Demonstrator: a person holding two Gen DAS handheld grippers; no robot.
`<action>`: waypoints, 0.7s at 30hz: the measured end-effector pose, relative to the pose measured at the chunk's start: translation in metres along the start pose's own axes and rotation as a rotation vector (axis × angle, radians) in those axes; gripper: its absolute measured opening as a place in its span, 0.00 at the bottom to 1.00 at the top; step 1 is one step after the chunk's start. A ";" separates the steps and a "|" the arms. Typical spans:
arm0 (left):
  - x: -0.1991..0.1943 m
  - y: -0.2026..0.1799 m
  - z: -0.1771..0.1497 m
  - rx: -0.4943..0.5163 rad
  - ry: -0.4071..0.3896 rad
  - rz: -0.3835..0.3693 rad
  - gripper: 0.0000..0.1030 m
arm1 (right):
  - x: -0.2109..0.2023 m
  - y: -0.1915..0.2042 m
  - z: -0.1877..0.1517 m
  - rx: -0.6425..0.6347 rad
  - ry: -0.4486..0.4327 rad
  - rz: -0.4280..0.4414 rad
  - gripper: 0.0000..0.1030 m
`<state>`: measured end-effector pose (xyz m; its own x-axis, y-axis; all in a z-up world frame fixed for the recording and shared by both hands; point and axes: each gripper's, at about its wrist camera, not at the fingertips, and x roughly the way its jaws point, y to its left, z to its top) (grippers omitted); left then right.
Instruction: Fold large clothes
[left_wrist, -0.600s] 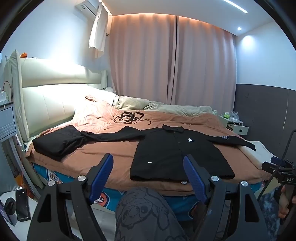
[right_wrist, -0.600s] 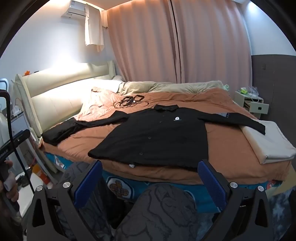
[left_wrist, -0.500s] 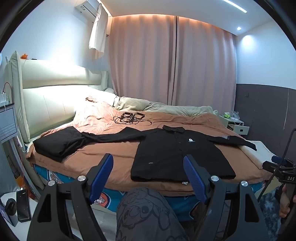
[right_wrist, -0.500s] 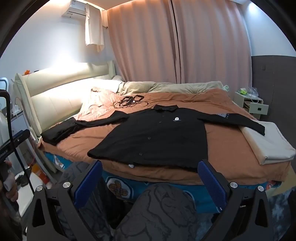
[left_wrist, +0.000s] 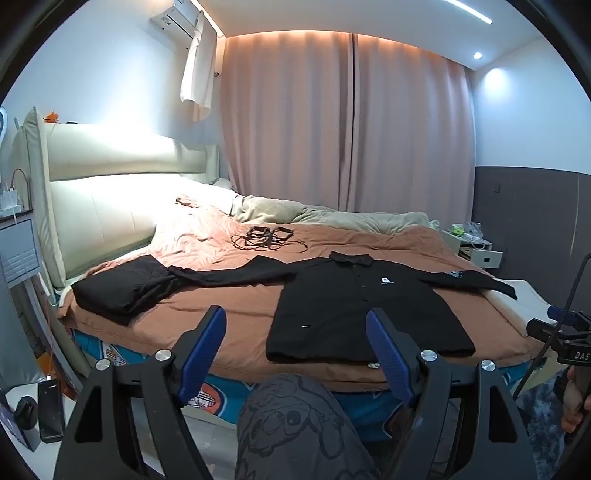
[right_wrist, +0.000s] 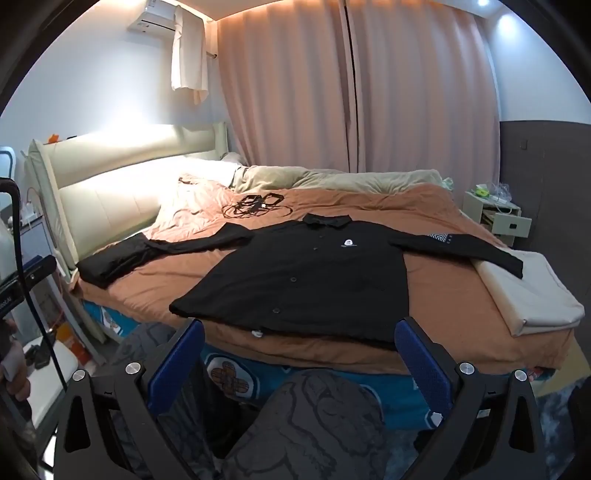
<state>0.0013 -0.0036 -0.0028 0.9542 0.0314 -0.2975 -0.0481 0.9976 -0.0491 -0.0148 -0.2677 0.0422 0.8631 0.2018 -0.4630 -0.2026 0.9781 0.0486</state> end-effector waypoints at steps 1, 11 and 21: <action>0.000 0.000 0.000 0.002 0.001 0.001 0.77 | 0.000 0.000 0.000 -0.003 0.001 -0.004 1.00; -0.002 0.001 0.000 -0.001 0.019 -0.013 0.77 | 0.002 -0.003 0.002 0.007 0.003 -0.021 1.00; -0.004 0.001 -0.003 -0.005 0.026 -0.023 0.76 | 0.004 -0.002 0.002 0.009 0.015 -0.022 1.00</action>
<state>-0.0030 -0.0025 -0.0042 0.9470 0.0065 -0.3211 -0.0276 0.9977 -0.0611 -0.0103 -0.2685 0.0417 0.8602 0.1793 -0.4774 -0.1791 0.9827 0.0464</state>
